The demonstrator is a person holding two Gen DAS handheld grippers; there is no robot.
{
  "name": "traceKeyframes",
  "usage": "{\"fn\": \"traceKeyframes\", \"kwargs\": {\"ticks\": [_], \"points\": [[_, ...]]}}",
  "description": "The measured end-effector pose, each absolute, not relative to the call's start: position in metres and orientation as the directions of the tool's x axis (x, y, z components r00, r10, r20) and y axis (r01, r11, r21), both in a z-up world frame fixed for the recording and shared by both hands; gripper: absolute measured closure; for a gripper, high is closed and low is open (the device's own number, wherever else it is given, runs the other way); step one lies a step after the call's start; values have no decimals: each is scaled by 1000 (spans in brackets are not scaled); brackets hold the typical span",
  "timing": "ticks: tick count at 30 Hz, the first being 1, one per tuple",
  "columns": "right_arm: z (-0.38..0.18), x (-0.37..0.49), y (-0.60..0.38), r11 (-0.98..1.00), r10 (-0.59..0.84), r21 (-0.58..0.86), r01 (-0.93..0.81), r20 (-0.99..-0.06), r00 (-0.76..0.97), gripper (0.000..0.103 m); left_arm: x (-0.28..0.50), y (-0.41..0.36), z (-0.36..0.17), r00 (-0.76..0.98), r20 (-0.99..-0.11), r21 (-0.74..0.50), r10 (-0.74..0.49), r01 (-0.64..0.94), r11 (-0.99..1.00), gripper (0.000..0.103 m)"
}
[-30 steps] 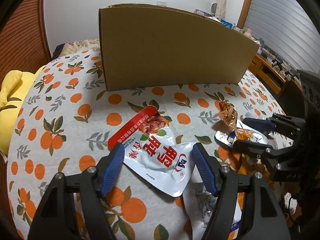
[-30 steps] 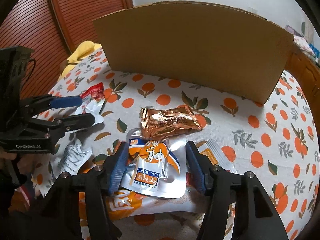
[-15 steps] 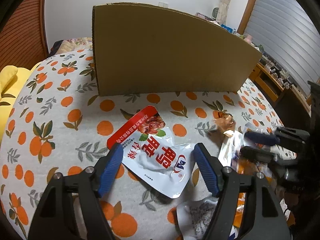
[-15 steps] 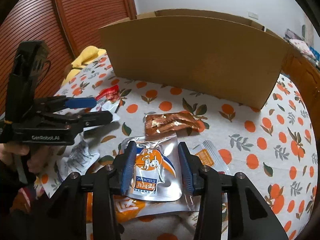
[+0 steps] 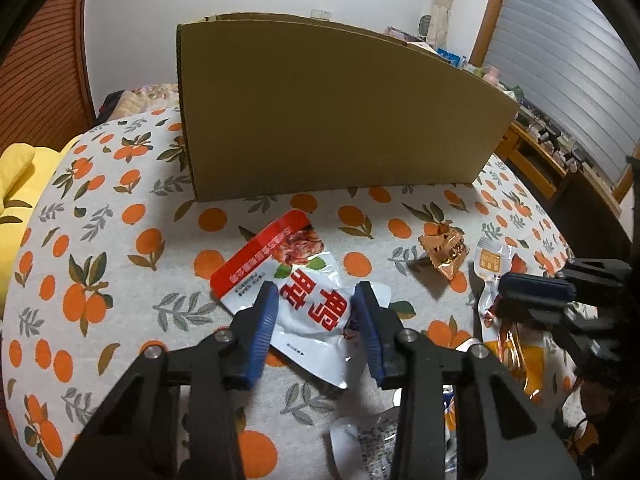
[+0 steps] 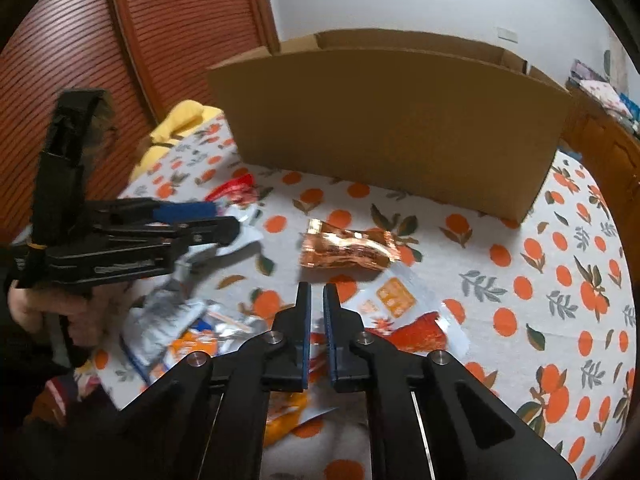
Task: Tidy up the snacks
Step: 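Grasp the white duck-neck pouch with the left tool while the right tool grasps the silver pouch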
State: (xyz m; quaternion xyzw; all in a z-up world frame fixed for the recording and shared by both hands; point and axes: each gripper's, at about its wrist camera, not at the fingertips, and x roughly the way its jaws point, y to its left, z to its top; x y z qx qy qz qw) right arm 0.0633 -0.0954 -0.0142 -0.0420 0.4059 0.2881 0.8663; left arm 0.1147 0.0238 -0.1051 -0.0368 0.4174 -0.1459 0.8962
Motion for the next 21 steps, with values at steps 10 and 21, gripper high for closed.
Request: {"fn": "traceKeyframes", "kwargs": {"ticks": [10,21], "points": [[-16,34,-62,776,494,162,-610,-757,428,62,110,43,-106,606,-747,-192,-274,198,961,49],[-22,31,-54,788,448,130,-602,-791,416,43,102,59,-104,605,-753,-198,-259,166,966,45]]}}
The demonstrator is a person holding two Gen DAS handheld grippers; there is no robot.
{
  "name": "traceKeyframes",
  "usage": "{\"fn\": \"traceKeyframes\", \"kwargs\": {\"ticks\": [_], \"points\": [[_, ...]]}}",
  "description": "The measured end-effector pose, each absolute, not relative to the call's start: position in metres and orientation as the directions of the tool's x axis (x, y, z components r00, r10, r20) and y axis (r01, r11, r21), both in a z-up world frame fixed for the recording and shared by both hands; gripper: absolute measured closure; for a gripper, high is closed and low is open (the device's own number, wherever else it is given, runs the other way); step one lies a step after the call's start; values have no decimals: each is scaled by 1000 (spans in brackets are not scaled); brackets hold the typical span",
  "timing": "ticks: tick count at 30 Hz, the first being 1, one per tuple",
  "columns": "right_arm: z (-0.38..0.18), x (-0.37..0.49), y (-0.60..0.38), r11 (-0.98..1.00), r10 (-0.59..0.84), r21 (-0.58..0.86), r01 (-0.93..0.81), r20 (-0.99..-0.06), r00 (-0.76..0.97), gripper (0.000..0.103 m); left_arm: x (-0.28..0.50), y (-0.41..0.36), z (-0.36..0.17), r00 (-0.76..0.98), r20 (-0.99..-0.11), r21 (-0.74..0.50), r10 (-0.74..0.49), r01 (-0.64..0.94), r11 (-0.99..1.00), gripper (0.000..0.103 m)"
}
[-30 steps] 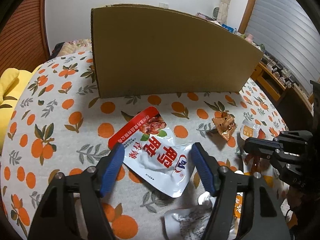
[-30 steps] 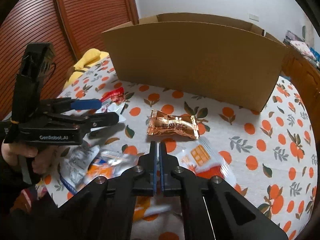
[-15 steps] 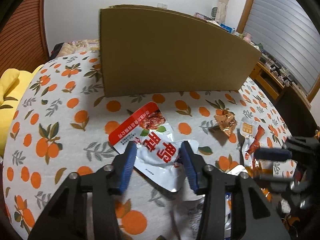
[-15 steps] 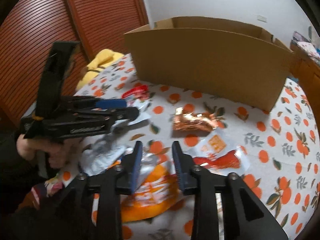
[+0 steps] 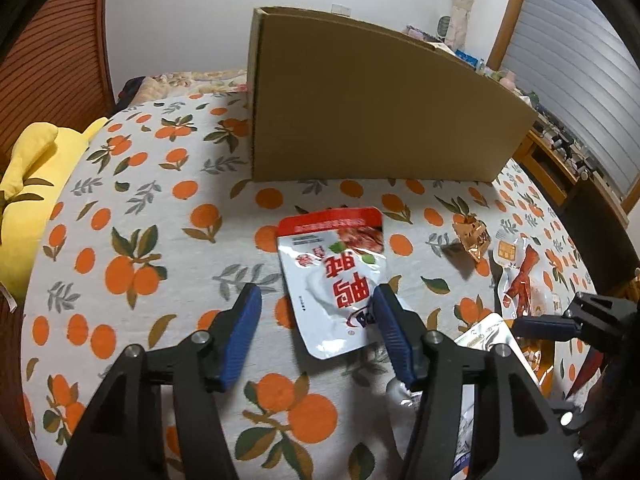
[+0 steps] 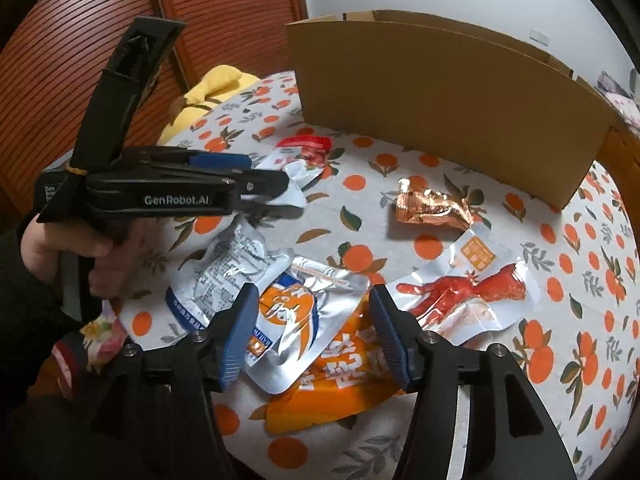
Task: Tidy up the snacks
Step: 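Grasp the white duck-neck pouch with the left tool while the right tool grasps the silver pouch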
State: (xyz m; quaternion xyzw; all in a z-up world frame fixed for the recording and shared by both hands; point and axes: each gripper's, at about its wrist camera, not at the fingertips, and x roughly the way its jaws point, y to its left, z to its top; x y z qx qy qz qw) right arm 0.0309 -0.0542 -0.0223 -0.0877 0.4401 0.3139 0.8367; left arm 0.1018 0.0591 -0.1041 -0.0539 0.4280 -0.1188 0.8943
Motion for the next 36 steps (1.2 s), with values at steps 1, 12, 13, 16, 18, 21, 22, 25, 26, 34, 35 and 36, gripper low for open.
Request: {"fn": "traceKeyframes", "kwargs": {"ticks": [1,12,13,16,18,21,22,25,26,34,35,36], "points": [[-23,30,-53,788,442,120,-604,-793,418,41,102,60,-104,606,-752,-200,-258,163,966,45],[-34,44,-40,799,368,19,-602,-806,463,40,120,49,-101,597,-756,-206,-268,172,963,40],[-35,46,-39,801,367,20,-599,-807,463,42,121,48,-102,593,-760,-203,-266,172,964,38],[-36,53,-40,808,359,15,-589,-805,472,46,125,43,-107,596,-764,-178,-248,175,968,32],[-36,55,-41,808,363,21,-589,-805,469,47,126,40,-108,598,-768,-148,-228,180,972,32],[-36,53,-40,801,364,11,-599,-802,473,47,128,36,-109,601,-773,-113,-206,189,976,28],[-36,53,-40,800,366,12,-599,-802,472,47,130,33,-109,599,-775,-100,-201,198,975,25],[-35,52,-42,800,379,24,-600,-795,473,49,131,23,-112,599,-785,-27,-154,215,976,24],[-33,52,-44,800,388,33,-599,-789,475,54,131,22,-112,601,-785,-15,-147,219,976,24],[-24,54,-55,798,419,74,-598,-782,461,62,133,25,-109,591,-789,-24,-165,238,971,39],[-24,54,-55,797,421,75,-599,-781,462,62,132,25,-109,591,-790,-21,-166,244,970,39],[-24,54,-55,797,423,77,-599,-780,461,62,132,25,-108,589,-790,-22,-170,251,968,39]]}}
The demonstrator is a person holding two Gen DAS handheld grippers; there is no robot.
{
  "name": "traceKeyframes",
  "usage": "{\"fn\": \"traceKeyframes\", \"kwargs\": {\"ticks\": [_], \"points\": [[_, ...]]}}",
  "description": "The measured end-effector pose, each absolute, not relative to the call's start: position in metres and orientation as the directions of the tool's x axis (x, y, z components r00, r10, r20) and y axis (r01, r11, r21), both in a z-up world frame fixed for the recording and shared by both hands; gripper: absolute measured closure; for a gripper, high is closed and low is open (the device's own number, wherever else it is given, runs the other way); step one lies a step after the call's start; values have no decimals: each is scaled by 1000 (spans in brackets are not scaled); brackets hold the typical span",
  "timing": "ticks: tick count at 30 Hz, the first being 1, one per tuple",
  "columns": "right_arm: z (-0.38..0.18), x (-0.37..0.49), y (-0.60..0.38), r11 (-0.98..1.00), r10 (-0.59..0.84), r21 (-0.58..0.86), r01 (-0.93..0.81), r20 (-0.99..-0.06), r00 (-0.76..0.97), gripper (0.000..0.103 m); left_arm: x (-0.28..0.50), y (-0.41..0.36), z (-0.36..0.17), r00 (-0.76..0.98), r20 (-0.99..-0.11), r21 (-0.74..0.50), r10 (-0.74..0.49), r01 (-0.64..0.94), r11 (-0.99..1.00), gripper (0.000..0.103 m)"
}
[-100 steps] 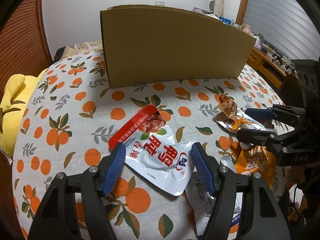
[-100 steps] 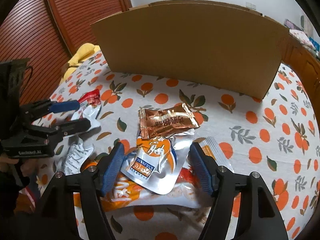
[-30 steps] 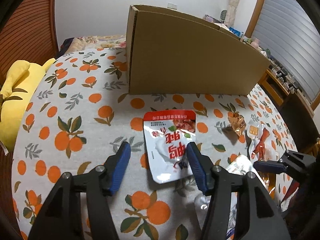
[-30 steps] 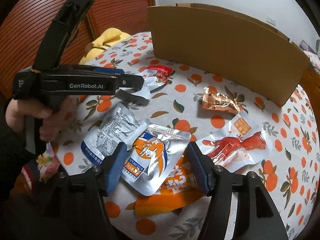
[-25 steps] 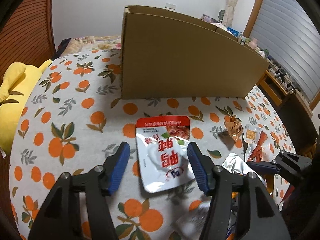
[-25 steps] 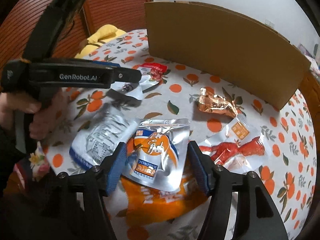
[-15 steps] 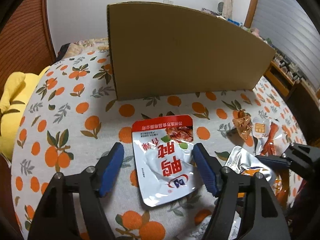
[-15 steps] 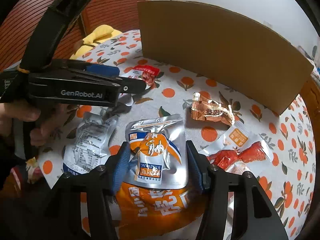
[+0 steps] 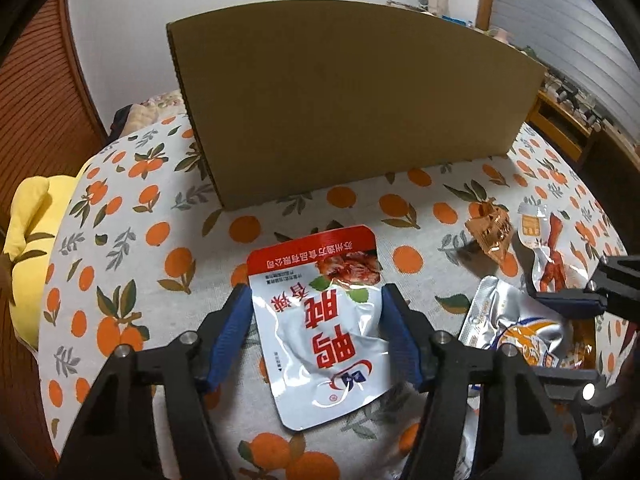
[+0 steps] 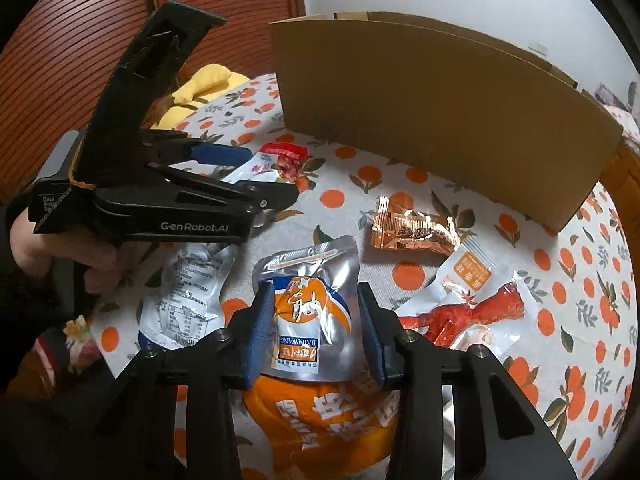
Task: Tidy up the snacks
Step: 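Grasp the white duck-neck pouch with the left tool while the right tool grasps the silver pouch, then carry both pouches over the box and open both tools to drop them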
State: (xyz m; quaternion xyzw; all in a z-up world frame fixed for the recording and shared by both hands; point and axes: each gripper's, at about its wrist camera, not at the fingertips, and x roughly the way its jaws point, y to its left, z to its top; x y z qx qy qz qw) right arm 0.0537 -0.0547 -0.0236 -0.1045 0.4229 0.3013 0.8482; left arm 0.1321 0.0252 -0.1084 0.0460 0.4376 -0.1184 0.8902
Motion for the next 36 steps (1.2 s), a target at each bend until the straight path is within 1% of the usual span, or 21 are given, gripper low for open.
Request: {"fn": "traceKeyframes", "kwargs": {"ticks": [4,7,11,15,18,20,23,25,30,31,36], "points": [[-23,54,-54,793,427,83,-603,-783,453,61,131,26,-107,586,-790,-24,-178,261,965,40],[-24,57,-50,779,432,89,-621,-793,429,57,130,28,-107,587,-787,-35,-187,261,965,40],[-32,61,-43,758,419,79,-647,-820,390,47,130,32,-106,589,-782,-63,-205,252,966,40],[-34,63,-38,748,403,60,-661,-832,382,46,130,37,-106,592,-779,-78,-208,238,968,40],[-37,60,-29,732,372,8,-681,-842,390,41,129,41,-104,596,-773,-88,-215,234,968,41],[-37,60,-27,729,366,0,-685,-845,390,39,128,42,-103,601,-768,-94,-219,232,968,41],[-38,62,-25,719,368,0,-695,-848,382,39,126,46,-99,613,-756,-111,-230,227,968,41],[-37,62,-25,713,367,0,-701,-851,374,43,124,50,-95,623,-745,-124,-240,225,966,41],[-35,62,-24,703,373,2,-712,-853,366,48,122,55,-85,640,-725,-142,-256,224,964,42],[-35,62,-24,704,378,7,-711,-850,366,51,121,55,-84,641,-723,-144,-258,226,964,42],[-33,61,-28,717,386,15,-697,-840,380,53,119,55,-75,653,-708,-152,-270,232,961,42]]}}
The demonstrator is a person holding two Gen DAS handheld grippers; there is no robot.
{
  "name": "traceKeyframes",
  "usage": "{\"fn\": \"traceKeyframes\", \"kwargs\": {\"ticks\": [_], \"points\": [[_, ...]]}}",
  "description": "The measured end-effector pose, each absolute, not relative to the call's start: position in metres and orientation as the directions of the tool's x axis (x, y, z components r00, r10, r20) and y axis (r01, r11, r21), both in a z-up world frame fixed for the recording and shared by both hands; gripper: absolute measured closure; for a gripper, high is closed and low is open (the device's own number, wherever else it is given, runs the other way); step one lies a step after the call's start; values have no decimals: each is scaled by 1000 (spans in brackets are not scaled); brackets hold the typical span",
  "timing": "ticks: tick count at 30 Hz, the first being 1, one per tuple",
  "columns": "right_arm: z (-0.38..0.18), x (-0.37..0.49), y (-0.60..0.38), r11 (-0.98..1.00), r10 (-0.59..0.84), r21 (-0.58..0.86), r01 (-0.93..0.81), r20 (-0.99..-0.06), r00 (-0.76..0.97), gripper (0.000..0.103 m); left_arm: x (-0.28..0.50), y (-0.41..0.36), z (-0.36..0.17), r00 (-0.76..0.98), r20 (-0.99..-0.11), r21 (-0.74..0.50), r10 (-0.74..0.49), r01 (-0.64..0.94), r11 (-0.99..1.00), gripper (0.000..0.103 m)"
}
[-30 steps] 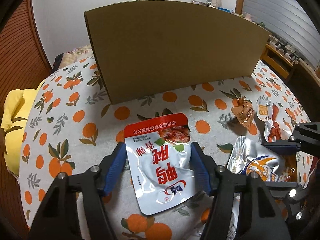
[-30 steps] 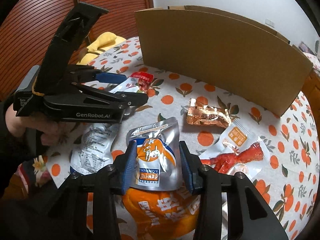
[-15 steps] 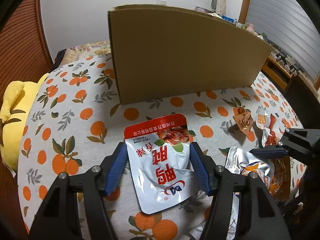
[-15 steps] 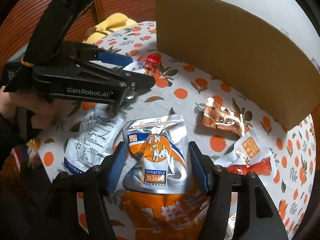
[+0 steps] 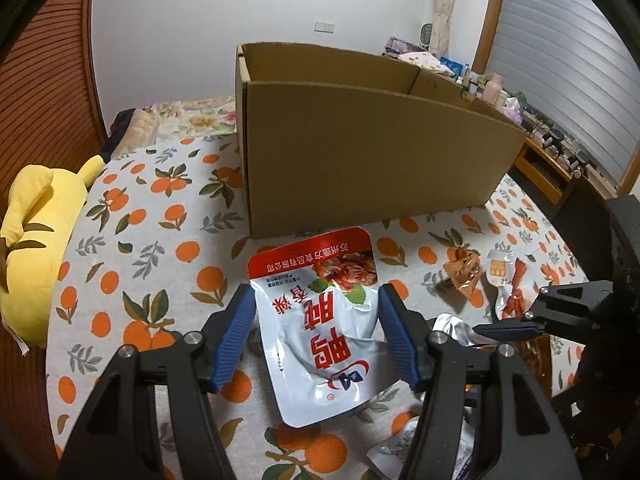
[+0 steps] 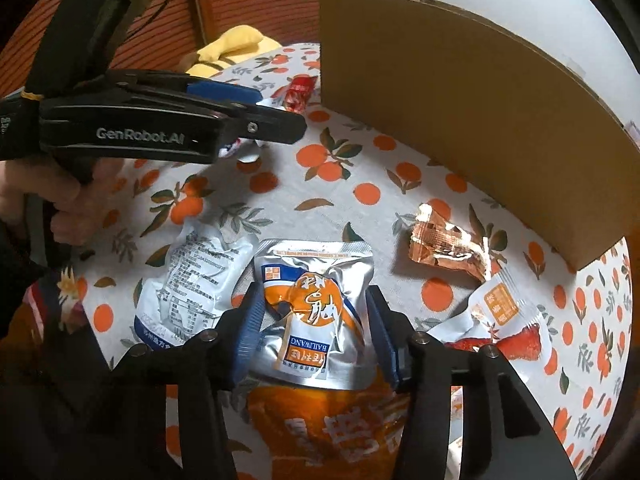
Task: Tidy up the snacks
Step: 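Carry both pouches over the box and open both tools to drop them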
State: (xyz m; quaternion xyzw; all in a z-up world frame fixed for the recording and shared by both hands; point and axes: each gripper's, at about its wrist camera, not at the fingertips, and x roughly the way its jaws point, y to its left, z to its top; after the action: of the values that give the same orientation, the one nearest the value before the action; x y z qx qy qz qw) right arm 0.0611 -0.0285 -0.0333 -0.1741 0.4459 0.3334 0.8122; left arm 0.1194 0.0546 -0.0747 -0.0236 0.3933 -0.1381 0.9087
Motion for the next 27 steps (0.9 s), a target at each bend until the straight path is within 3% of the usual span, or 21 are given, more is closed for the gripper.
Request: {"fn": "traceKeyframes", "kwargs": {"ticks": [13,27], "points": [[-1,61,-55,748,443,41,-662,-773,453,54,115,43,-41,688,-655,-167,-313,273,947,41],[77,89,-102,783,484,29,-621,-655,580,54,127,22,30,744,-574,-130,-342,330,935,41]]}}
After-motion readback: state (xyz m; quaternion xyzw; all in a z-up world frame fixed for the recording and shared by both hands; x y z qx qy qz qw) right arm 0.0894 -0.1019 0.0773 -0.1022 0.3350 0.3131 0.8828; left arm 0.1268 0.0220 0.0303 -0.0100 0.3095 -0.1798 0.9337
